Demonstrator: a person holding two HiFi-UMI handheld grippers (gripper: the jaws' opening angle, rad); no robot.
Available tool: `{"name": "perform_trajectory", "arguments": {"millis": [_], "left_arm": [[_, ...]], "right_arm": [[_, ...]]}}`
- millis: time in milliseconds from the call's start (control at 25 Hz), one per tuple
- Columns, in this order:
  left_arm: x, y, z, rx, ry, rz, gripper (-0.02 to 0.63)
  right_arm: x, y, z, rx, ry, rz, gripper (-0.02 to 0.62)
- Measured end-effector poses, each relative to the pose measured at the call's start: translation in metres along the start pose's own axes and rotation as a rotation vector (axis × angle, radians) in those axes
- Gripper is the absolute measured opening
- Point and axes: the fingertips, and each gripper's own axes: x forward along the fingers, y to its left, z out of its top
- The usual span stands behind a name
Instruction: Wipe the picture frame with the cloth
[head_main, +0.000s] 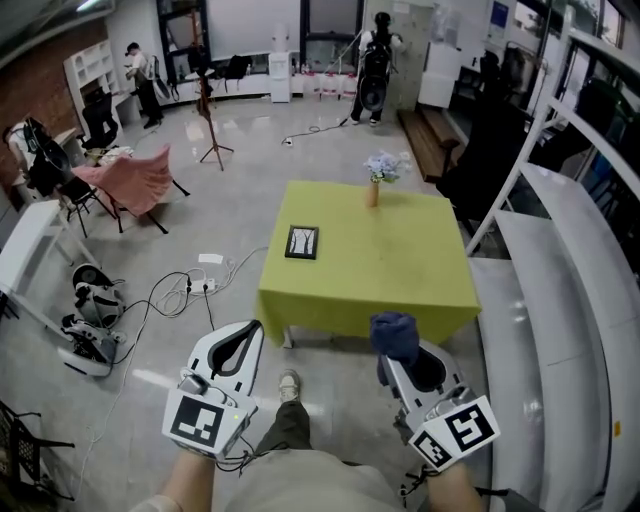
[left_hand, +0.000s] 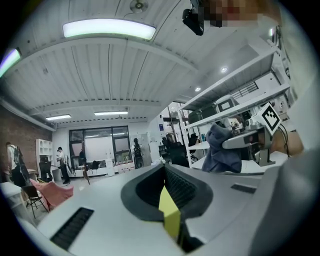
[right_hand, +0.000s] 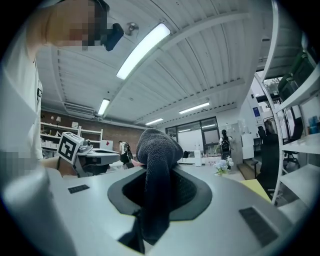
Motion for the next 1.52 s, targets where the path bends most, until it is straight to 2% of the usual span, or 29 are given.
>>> {"name": "perform_trajectory", "arguments": {"millis": [840, 1160, 1520], "left_arm": [[0.196, 0.191, -0.051, -0.06, 0.046, -0.117, 0.008], [0.274, 0.231, -0.095, -0.052, 0.099, -0.203, 0.008], [0.337, 0.244, -0.163, -0.079, 0.239, -0.259, 0.008]], "right_arm": [[0.273, -0.094, -0.017, 0.022, 0.153, -0.051, 0.092], [0.372, -0.137, -0.041, 0.021, 0.222, -0.048, 0.092], [0.454, -0.173, -0.092, 0.028, 0.346, 0.002, 0.092]]}}
